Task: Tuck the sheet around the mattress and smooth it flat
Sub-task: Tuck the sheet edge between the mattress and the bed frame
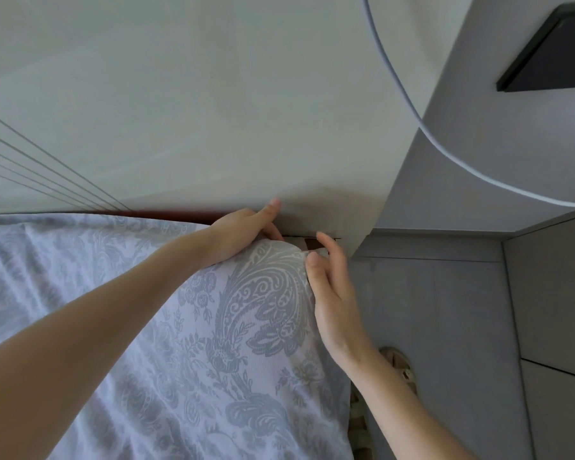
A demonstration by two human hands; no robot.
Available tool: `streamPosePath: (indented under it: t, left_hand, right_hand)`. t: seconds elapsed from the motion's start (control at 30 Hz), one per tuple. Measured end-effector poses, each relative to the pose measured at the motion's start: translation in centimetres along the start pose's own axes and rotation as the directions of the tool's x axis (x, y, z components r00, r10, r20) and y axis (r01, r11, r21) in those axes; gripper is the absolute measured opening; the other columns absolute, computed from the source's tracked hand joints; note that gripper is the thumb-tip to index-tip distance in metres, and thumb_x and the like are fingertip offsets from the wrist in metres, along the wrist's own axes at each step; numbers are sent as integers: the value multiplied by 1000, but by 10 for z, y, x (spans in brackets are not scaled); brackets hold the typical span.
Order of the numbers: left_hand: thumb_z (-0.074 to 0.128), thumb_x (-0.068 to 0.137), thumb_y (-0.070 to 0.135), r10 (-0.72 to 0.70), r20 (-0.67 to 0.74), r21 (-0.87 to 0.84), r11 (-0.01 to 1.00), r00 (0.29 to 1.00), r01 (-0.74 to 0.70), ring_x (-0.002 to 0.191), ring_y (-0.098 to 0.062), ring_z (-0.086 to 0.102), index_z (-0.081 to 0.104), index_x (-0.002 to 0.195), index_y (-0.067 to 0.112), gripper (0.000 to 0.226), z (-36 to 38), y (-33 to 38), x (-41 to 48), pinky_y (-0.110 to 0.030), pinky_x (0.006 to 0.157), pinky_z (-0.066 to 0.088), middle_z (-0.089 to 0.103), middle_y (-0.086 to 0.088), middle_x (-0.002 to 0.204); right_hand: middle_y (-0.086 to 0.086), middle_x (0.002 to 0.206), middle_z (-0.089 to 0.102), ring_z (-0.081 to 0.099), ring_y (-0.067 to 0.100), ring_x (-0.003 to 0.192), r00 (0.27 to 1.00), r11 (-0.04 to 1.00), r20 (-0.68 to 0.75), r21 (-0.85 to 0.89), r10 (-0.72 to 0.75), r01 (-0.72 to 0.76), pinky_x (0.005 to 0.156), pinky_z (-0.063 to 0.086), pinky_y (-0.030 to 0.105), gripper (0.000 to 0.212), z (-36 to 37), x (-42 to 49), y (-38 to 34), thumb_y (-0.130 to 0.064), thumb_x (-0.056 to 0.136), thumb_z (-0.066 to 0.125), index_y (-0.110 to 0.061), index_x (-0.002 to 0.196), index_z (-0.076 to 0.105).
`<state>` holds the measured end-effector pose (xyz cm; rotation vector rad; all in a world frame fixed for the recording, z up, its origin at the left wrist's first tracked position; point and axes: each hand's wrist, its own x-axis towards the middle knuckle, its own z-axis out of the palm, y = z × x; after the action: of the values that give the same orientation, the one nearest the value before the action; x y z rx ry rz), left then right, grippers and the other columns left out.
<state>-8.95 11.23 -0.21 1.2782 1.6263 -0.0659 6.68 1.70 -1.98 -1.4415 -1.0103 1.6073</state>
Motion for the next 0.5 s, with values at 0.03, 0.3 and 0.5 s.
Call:
streamPosePath:
  t: [0.03,0.3,0.5]
  left_hand:
    - [16,93,63,2,-4,10,1000,1000,-2,102,-18,60,75,77,23,73,1,0,0,-39,105,38,71,0,99]
    - [20,92,61,559,-202,254,823,804,-508,90,5,55,74,88,27,64,14,23,-21,-13,87,38,65,17,89]
    - [7,76,71,481,68,447,769,874,-457,83,-12,61,71,82,20,82,33,21,-17,-36,83,46,68,5,82]
  right_hand:
    - [-32,89,57,49,-24,90,1000,999,10,33,23,-23,83,35,4,48,2,3,-1,-43,93,40,-30,139,34]
    - [4,96,70,66,20,93,956,849,102,441,276,-292,85,52,35,54,-9,25,8,-66,85,44,-29,125,50]
    - [8,92,75,72,19,80,887,654,177,616,427,-438,65,55,30,59,-24,40,24,-57,96,30,-21,143,30]
